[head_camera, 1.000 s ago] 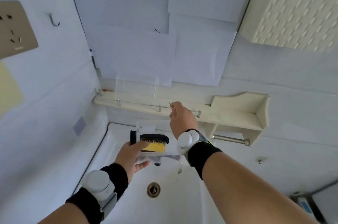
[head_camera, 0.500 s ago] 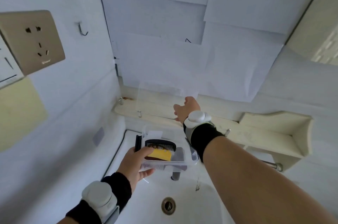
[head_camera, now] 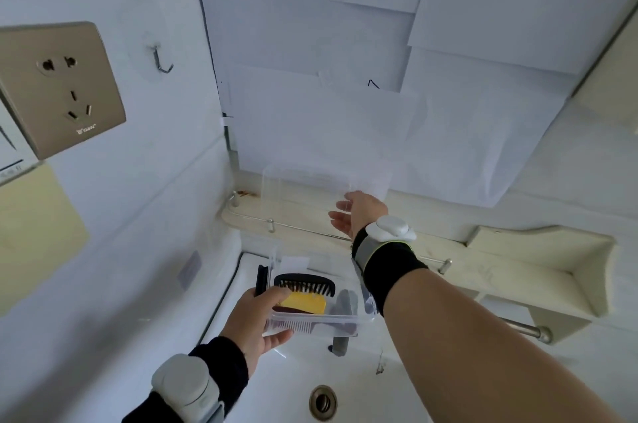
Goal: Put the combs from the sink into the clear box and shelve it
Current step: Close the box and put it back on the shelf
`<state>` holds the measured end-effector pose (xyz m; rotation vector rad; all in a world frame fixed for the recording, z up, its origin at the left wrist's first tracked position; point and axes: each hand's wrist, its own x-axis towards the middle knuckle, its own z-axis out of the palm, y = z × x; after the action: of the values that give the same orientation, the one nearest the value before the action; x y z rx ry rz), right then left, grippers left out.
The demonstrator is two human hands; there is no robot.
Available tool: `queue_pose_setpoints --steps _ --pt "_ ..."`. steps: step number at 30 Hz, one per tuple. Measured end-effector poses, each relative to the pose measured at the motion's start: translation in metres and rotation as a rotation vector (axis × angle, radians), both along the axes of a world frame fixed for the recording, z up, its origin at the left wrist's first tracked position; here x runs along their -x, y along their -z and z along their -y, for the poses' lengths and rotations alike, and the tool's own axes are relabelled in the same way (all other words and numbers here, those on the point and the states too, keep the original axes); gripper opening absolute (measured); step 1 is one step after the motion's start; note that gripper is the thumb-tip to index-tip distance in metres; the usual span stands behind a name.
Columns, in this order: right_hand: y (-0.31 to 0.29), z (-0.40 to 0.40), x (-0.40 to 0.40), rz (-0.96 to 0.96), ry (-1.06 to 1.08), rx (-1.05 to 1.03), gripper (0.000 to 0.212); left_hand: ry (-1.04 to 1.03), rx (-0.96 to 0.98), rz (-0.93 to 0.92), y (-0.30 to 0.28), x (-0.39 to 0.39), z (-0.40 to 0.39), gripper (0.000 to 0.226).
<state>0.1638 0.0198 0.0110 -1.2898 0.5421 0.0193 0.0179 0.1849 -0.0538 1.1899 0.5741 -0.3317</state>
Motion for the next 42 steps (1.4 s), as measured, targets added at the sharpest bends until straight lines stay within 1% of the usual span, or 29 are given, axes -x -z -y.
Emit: queue_pose_setpoints --steps 2,3,4,5,6,8,9,11,15,19,21,23,26,32,36,40,42 --pt "-0.004 0.004 0.004 -0.008 0.029 -0.158 0.027 -0.003 0.008 -0.004 0.001 0.002 0.001 0.031" --pt "-0.005 0.005 0.007 -0.003 0.031 -0.198 0.033 -0.004 0.013 -0.006 0.002 0.003 0.002 0.031" --pt "-0.004 0.007 0.011 0.004 0.032 -0.207 0.04 -0.007 0.018 -0.012 0.003 0.005 0.003 0.032" --pt "-0.004 0.006 0.015 0.011 0.024 -0.19 0.042 -0.015 0.026 -0.016 0.004 0.005 0.002 0.032" --pt "-0.003 0.006 0.021 0.032 0.028 -0.151 0.036 -0.017 0.031 -0.018 0.004 0.006 0.003 0.031" --pt "0.002 0.009 0.031 0.092 0.015 0.004 0.008 -0.021 0.036 -0.013 0.004 0.008 0.004 0.031" --pt "0.004 0.01 0.037 0.122 -0.008 0.091 0.011 -0.023 0.039 -0.006 0.002 0.008 0.005 0.031" --pt "0.008 0.015 0.048 0.179 -0.037 0.175 0.03 -0.028 0.061 0.012 -0.002 0.009 0.007 0.031" --pt "0.008 0.025 0.076 0.245 -0.015 0.162 0.049 -0.039 0.118 0.048 -0.007 0.011 0.008 0.036" --pt "0.007 0.041 0.107 0.217 -0.021 0.154 0.064 -0.012 0.171 0.079 -0.011 0.01 0.01 0.036" --pt "0.007 0.05 0.118 0.203 -0.021 0.146 0.068 0.006 0.168 0.111 -0.013 0.009 0.012 0.037" --pt "0.006 0.059 0.128 0.175 -0.026 0.159 0.067 0.002 0.166 0.13 -0.013 0.009 0.015 0.035" --pt "0.004 0.073 0.141 0.141 -0.057 0.241 0.062 -0.01 0.177 0.148 -0.015 0.008 0.02 0.034" --pt "0.003 0.081 0.151 0.164 -0.05 0.376 0.059 0.051 0.184 0.216 -0.021 0.007 0.03 0.034" --pt "0.002 0.08 0.152 0.218 -0.053 0.35 0.06 0.069 0.171 0.273 -0.029 0.007 0.041 0.029" --pt "0.007 0.076 0.153 0.233 -0.047 0.309 0.061 0.091 0.172 0.283 -0.036 0.007 0.044 0.045" --pt "0.008 0.074 0.154 0.234 -0.052 0.31 0.061 0.108 0.172 0.291 -0.039 0.007 0.044 0.046"
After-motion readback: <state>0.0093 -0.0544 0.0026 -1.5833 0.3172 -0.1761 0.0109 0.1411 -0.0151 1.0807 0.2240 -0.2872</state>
